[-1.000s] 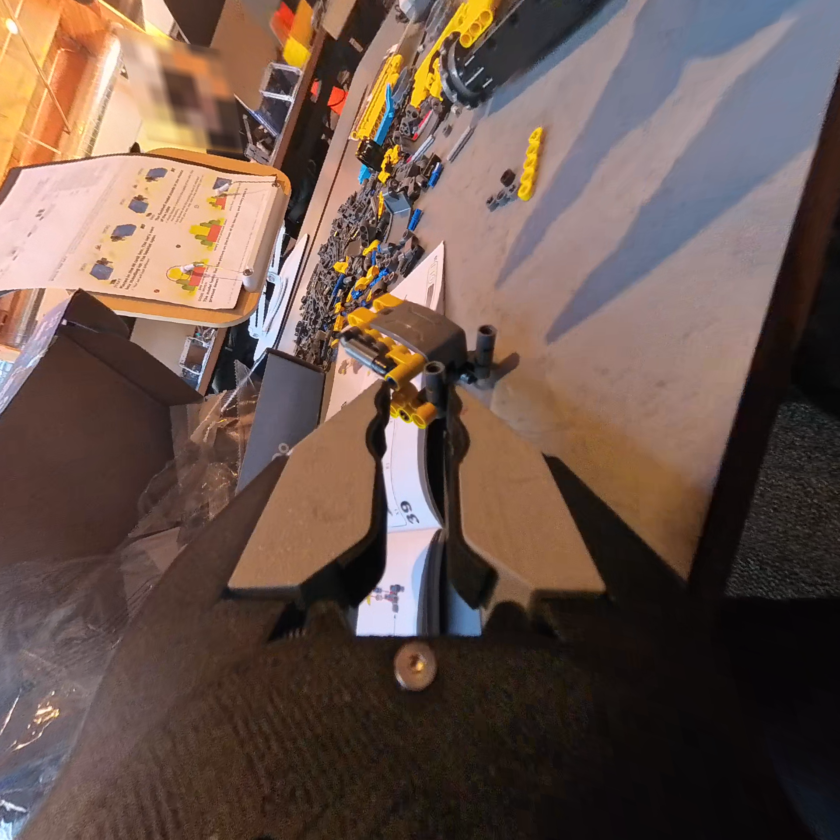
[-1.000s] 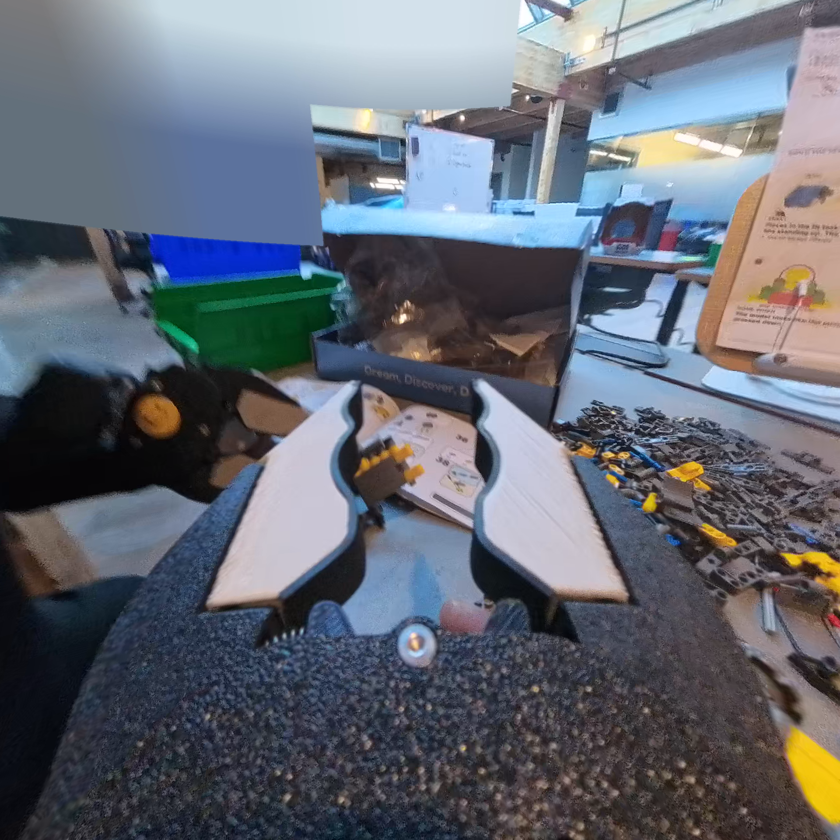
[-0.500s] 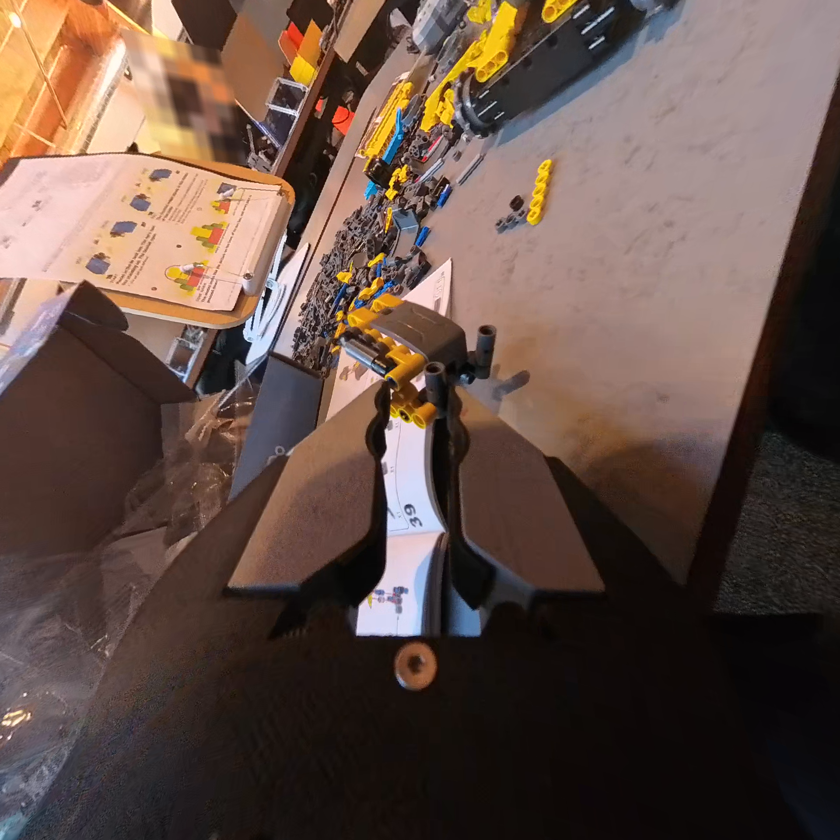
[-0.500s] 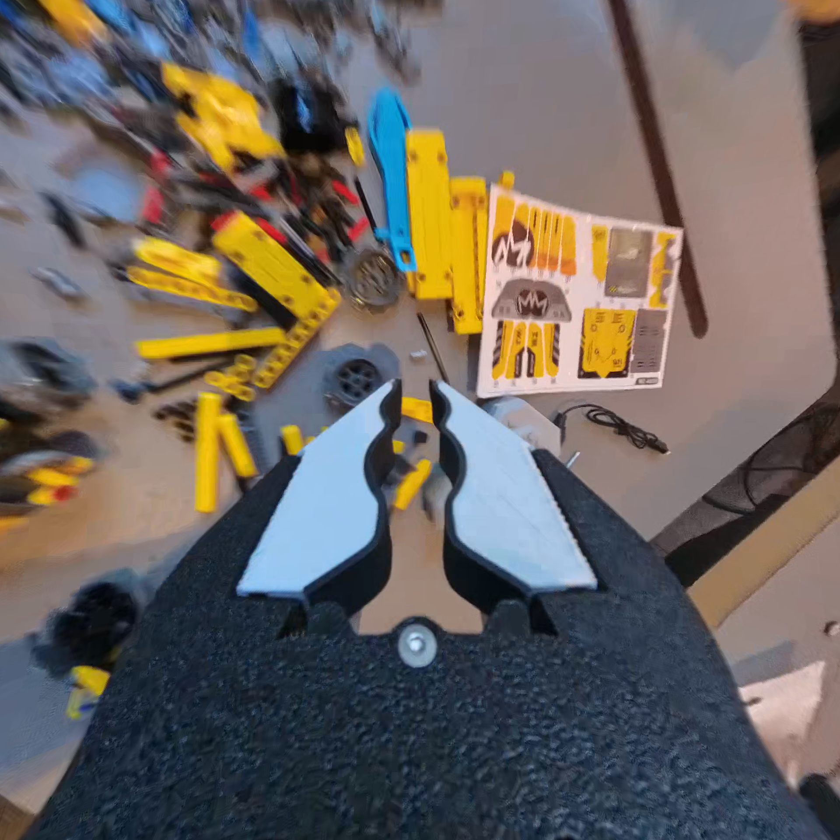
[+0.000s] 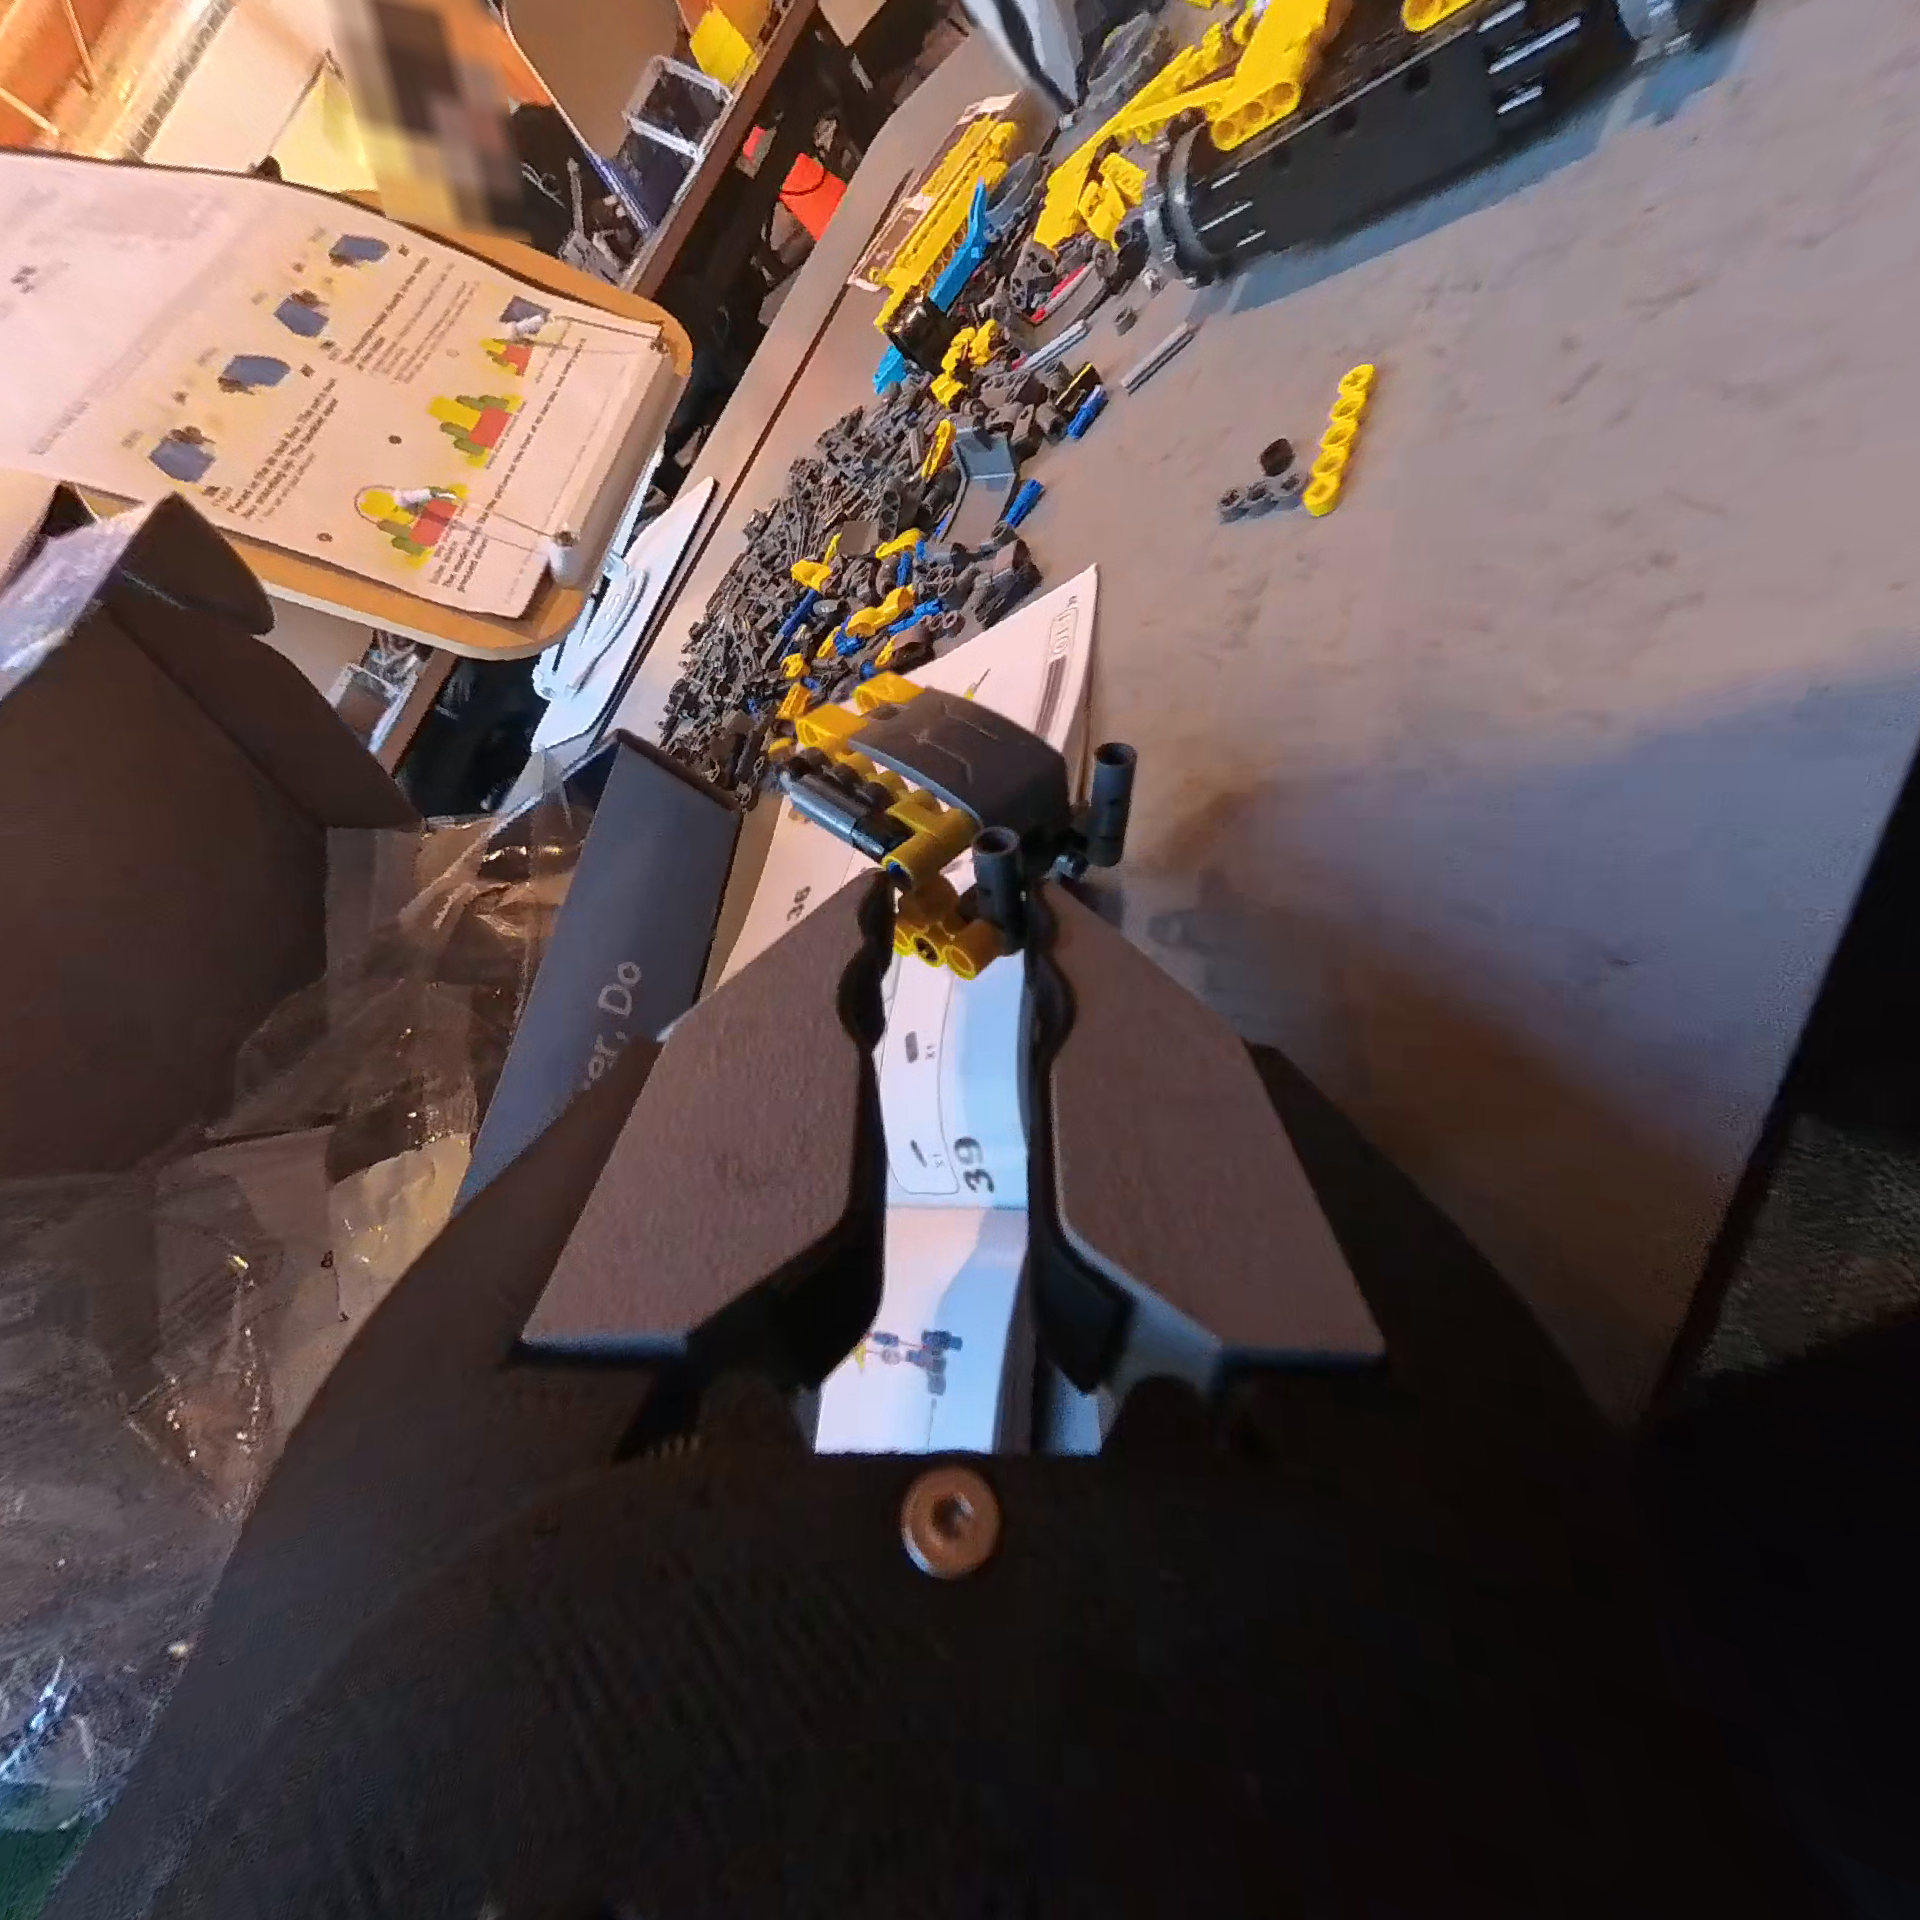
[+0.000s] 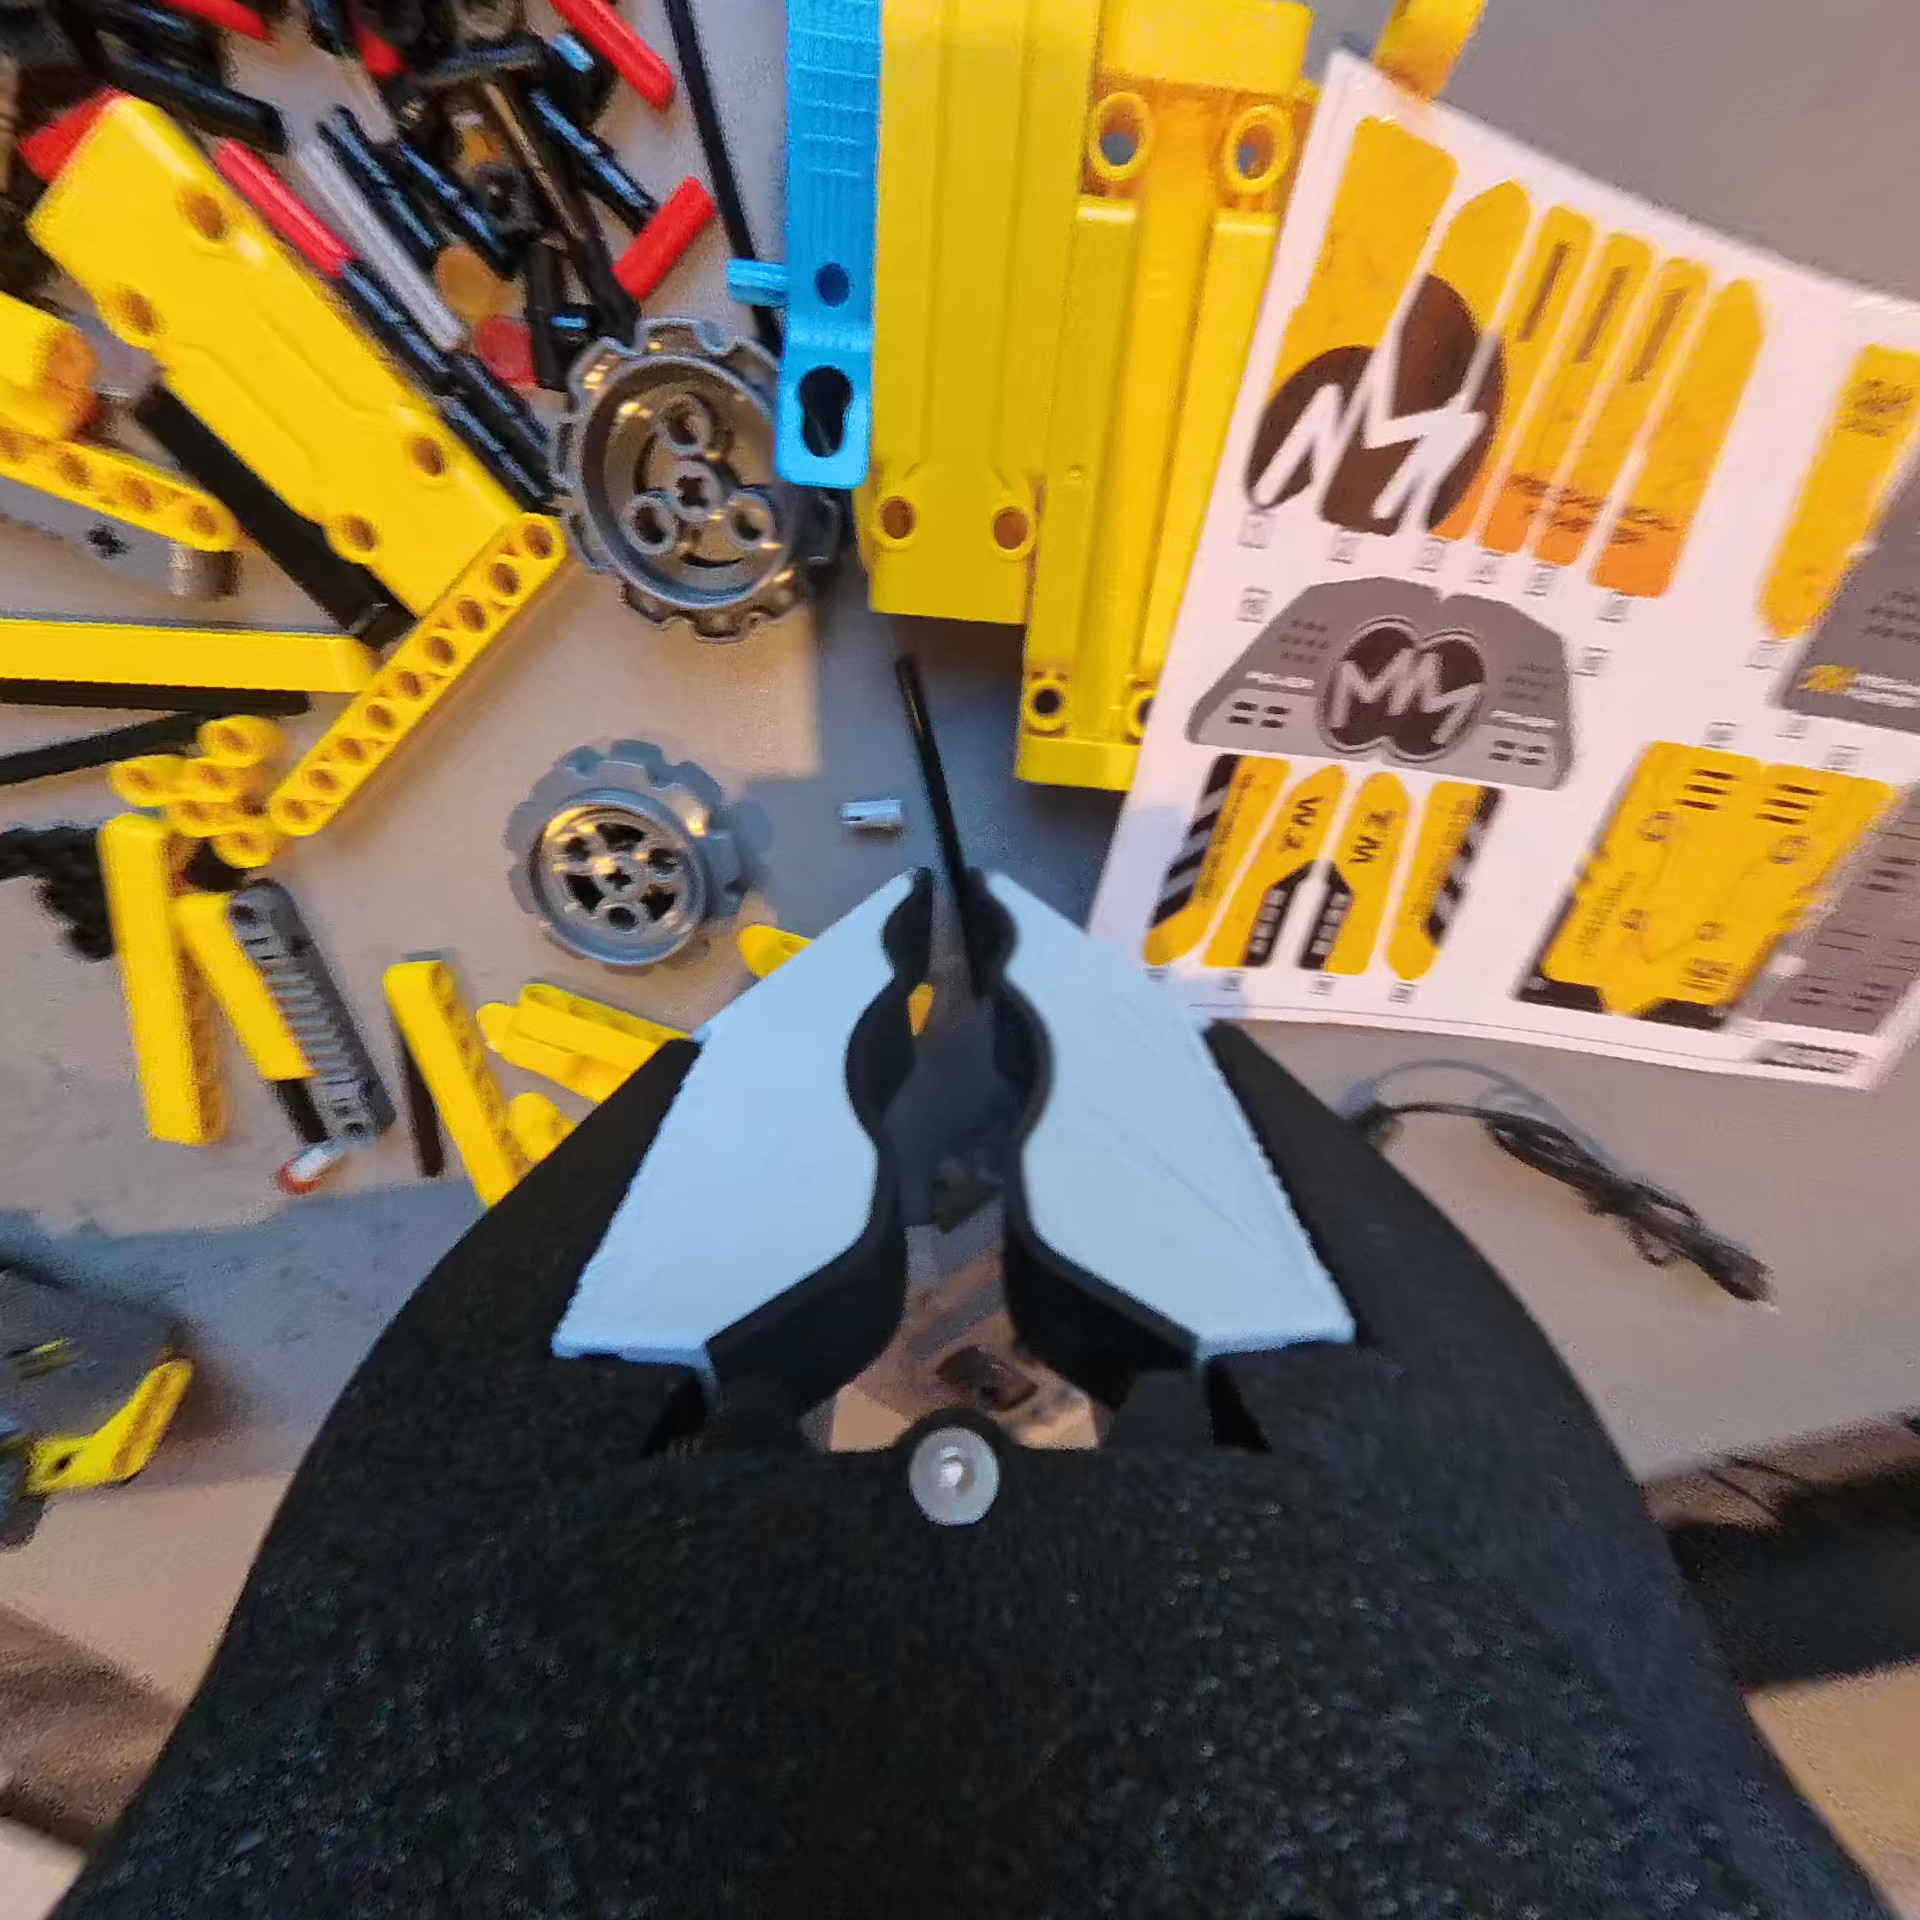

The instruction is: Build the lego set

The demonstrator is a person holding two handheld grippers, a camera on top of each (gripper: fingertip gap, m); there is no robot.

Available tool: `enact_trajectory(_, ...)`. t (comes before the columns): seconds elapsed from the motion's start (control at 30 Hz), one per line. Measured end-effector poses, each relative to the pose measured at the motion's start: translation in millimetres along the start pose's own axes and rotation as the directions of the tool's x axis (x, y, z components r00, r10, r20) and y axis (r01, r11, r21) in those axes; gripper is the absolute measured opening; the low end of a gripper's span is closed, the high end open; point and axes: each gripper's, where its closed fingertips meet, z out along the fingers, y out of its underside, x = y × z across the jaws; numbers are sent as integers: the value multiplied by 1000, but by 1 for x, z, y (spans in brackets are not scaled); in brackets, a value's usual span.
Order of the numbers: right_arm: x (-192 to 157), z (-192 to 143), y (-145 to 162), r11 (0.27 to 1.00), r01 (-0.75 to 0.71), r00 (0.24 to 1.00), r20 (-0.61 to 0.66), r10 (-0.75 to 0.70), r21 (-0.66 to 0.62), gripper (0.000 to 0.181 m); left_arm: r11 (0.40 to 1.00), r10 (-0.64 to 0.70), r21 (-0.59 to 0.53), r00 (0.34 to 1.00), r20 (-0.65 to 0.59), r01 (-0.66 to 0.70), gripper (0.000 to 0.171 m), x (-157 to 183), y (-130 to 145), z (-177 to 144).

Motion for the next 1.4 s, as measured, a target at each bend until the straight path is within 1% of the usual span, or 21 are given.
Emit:
enact_trajectory(0.03, -4, 1, 0, 1000, -15, 999, 42, 15, 8, 1, 1000, -11, -6, 1000, 0, 11, 24, -1, 1, 1)
enact_trajectory(0.07, -4, 1, 0, 1000, -26, 998, 55, 25, 14, 1, 1000, -19, -10, 1000, 0, 19, 23, -2, 2, 1)
enact_trajectory(0.17, -5, -1, 0, 999, -33, 999, 35, 32, 36, 0, 999, -42, -13, 999, 0, 42, 23, -4, 2, 1)
enact_trajectory(0.2, -7, -5, -3, 997, -41, 999, 31, 40, 61, 0, 999, -48, -12, 999, -1, 48, 23, -5, 2, 1)
enact_trajectory(0.3, -17, -31, -21, 977, -79, 997, 17, 78, 198, 0, 999, -52, 2, 999, 0, 52, 23, -5, 1, 0)
enact_trajectory(0.4, -39, -68, -40, 949, -66, 997, -27, 78, 308, 0, 1000, -28, 1, 1000, -1, 28, 24, -3, 0, 0)
enact_trajectory(0.5, -86, -103, -65, 916, -27, 999, -31, 43, 401, 1, 1000, 20, -4, 1000, -4, -20, 23, 2, 1, 1)
enact_trajectory(0.63, -173, -134, -97, 880, 82, 996, -64, -59, 468, 1, 998, 67, 0, 998, -2, -67, 23, 7, 0, 1)
enact_trajectory(0.7, -216, -138, -104, 873, 146, 989, -104, -110, 466, 1, 997, 78, 2, 997, -4, -78, 23, 9, 0, 0)
enact_trajectory(0.77, -256, -137, -105, 866, 174, 984, -121, -132, 469, 1, 996, 89, 3, 996, -5, -89, 23, 10, -1, 0)
enact_trajectory(0.8, -269, -135, -101, 872, 173, 983, -132, -126, 458, 1, 996, 94, 5, 996, -8, -94, 23, 11, -1, 0)
enact_trajectory(0.83, -274, -131, -93, 885, 173, 980, -169, -110, 432, 1, 995, 99, 7, 995, -10, -99, 23, 12, -1, 0)
enact_trajectory(0.9, -261, -129, -69, 913, 146, 961, -274, -40, 380, 1, 994, 108, 17, 994, -12, -108, 23, 13, -2, -1)
enact_trajectory(0.93, -248, -129, -56, 925, 94, 957, -289, 18, 369, 2, 993, 114, 22, 993, -14, -113, 23, 14, -3, -2)
enact_trajectory(1.0, -216, -126, -34, 939, -23, 949, -287, 128, 343, 2, 991, 128, 29, 992, -19, -127, 23, 17, -4, -2)
enact_trajectory(1.07, -174, -118, -20, 953, -70, 924, -341, 173, 293, 2, 990, 140, 27, 990, -16, -140, 23, 18, -4, -2)
enact_trajectory(1.17, -112, -96, -18, 961, -137, 922, -324, 211, 239, 2, 991, 136, 20, 991, -8, -136, 23, 16, -3, -1)
enact_trajectory(1.23, -70, -74, -14, 966, -196, 924, -299, 239, 169, 1, 992, 127, 16, 992, -1, -127, 23, 15, -3, -1)
enact_trajectory(1.27, -51, -64, -12, 971, -200, 925, -301, 230, 127, 1, 992, 124, 16, 992, 2, -124, 23, 14, -3, -1)
enact_trajectory(1.33, -29, -42, -12, 986, -160, 949, -267, 167, 51, 1, 993, 118, 12, 993, 6, -118, 23, 13, -3, -1)
enact_trajectory(1.4, -19, -26, -10, 989, -147, 966, -217, 141, -12, 1, 994, 112, 7, 994, 5, -112, 23, 12, -2, 0)
